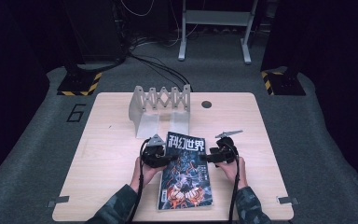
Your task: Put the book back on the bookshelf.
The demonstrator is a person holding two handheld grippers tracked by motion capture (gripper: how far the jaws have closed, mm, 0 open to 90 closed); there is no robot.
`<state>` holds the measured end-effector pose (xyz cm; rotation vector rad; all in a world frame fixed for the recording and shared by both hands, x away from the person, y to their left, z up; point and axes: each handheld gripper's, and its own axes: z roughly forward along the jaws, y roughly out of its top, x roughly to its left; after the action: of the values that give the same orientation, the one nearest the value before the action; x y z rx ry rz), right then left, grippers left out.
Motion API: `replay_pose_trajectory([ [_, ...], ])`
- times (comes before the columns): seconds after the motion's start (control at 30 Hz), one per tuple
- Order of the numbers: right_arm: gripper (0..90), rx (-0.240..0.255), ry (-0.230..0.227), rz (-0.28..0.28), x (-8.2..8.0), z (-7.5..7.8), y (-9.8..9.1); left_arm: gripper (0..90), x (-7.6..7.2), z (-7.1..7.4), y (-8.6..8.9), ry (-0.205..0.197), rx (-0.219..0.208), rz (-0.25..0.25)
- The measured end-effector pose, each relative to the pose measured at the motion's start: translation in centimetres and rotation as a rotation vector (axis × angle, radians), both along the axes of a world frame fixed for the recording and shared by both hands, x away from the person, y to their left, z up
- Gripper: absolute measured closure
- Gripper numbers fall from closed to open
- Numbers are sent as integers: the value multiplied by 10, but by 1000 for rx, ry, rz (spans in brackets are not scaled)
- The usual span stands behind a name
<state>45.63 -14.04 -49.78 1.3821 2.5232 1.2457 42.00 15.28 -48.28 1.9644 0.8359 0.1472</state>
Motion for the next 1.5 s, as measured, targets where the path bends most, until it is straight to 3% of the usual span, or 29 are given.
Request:
replay_pose_trajectory([
  [0.13, 253, 16, 14, 20, 8, 2, 3, 735, -3, 4, 1, -37, -1, -24],
  [0.37, 235, 45, 43, 55, 21, -3, 5, 739, -6, 6, 6, -62, -33, -36],
  [0.43, 233, 105, 73, 78, 26, -10, 4, 740, -8, 7, 7, -70, -47, -45],
  [0.53, 264, 148, 90, 108, 29, -14, 6, 742, -7, 10, 4, -87, -33, -72],
  [0.63, 310, 156, 77, 111, 29, -12, 7, 742, -6, 10, 5, -81, -34, -80],
  [0.83, 401, 143, 62, 73, 25, -6, 5, 743, 1, 18, 7, -42, -15, -101],
  [0.97, 475, 115, 13, 64, 21, 4, 4, 740, 9, 26, 8, 25, 19, -128],
  [1.03, 493, 113, 14, 56, 20, 6, 4, 738, 11, 27, 8, 31, 36, -145],
  [1.17, 585, 68, -20, 33, 15, 12, 7, 723, 20, 32, 6, 100, 89, -156],
  [1.27, 620, 67, -20, 29, 15, 12, 7, 710, 23, 33, 5, 117, 115, -172],
  [1.33, 667, 60, -25, 37, 14, 13, 8, 700, 28, 35, 3, 155, 149, -185],
  [1.5, 721, 43, -43, 36, 12, 17, 9, 690, 41, 36, 2, 221, 165, -228],
])
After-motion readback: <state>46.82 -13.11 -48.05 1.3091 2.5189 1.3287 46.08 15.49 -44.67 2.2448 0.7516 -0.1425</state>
